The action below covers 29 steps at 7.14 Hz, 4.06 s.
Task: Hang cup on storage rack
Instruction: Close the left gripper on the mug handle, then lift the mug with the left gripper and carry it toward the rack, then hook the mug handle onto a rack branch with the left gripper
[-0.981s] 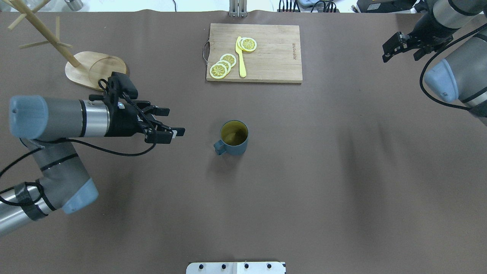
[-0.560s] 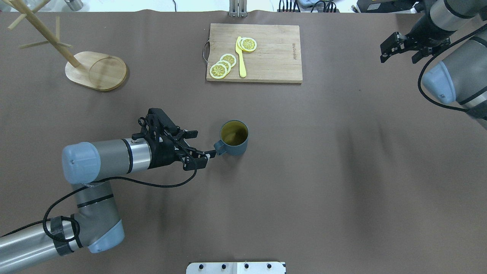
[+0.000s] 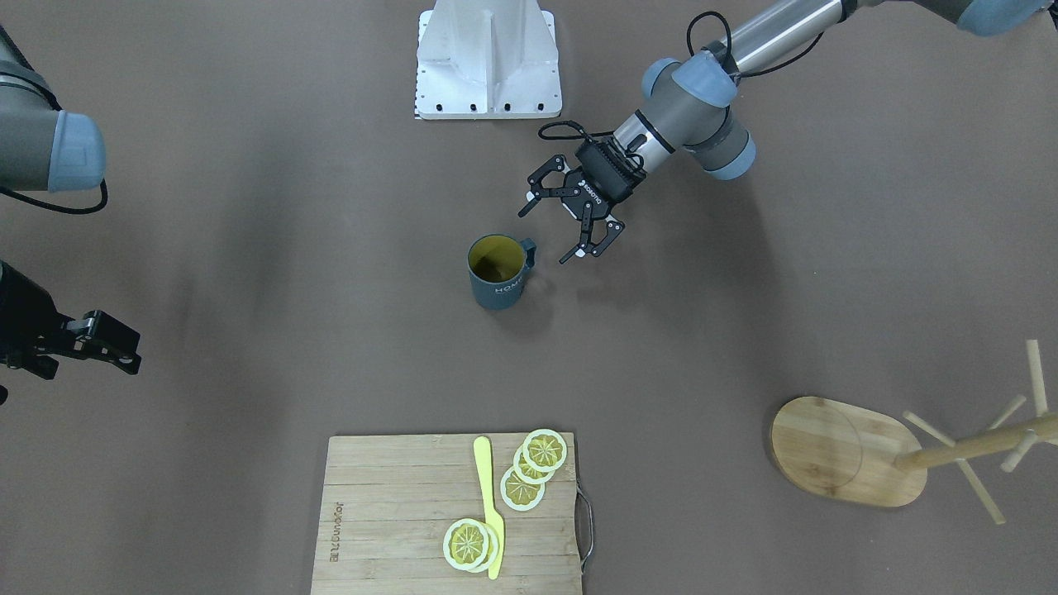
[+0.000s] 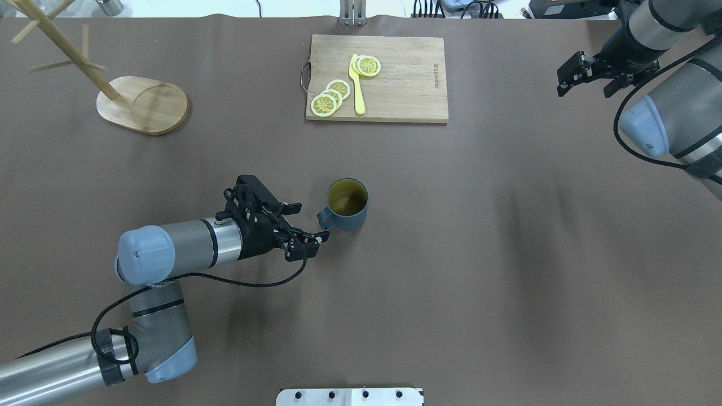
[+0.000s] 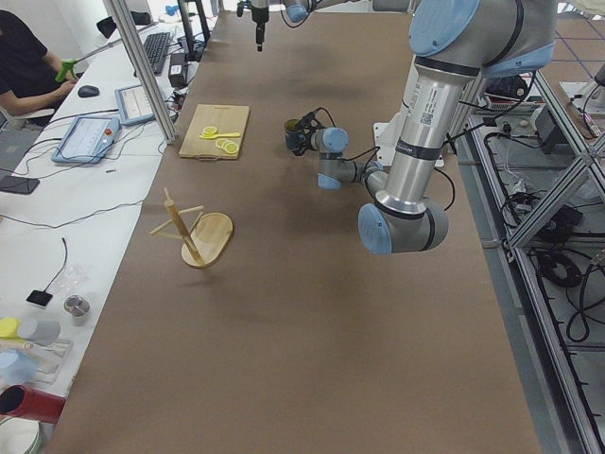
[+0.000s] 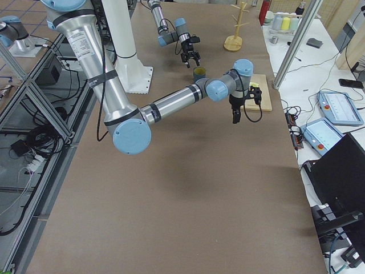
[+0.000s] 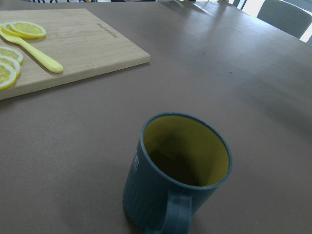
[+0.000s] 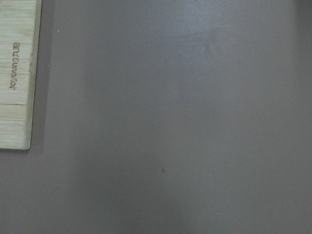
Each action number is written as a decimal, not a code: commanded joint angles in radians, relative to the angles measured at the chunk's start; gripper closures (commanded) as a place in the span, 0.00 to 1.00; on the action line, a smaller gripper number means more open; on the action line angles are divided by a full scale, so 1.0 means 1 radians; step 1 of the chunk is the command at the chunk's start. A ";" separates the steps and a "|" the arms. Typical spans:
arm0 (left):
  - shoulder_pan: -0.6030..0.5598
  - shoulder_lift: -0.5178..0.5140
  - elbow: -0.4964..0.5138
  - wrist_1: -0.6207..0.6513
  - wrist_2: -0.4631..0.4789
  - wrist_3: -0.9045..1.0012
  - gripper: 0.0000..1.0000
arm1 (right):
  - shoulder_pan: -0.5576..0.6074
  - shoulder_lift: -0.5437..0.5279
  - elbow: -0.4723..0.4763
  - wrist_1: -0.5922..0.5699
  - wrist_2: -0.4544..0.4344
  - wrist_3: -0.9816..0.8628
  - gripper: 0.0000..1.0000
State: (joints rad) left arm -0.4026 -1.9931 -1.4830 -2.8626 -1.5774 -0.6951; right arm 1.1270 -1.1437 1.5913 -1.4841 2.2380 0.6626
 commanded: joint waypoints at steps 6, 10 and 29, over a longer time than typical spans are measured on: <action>0.030 -0.046 0.041 -0.021 -0.001 -0.023 1.00 | -0.004 0.004 -0.056 0.077 0.002 0.006 0.01; 0.016 -0.047 0.026 -0.139 0.014 -0.190 1.00 | -0.004 0.009 -0.053 0.079 0.003 0.032 0.01; -0.427 0.033 0.271 -0.822 0.623 -1.710 1.00 | -0.045 0.024 -0.037 0.162 -0.011 0.112 0.01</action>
State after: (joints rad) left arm -0.8004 -1.9570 -1.2494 -3.6864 -0.9526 -2.4023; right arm 1.0844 -1.1198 1.5524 -1.3224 2.2275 0.7734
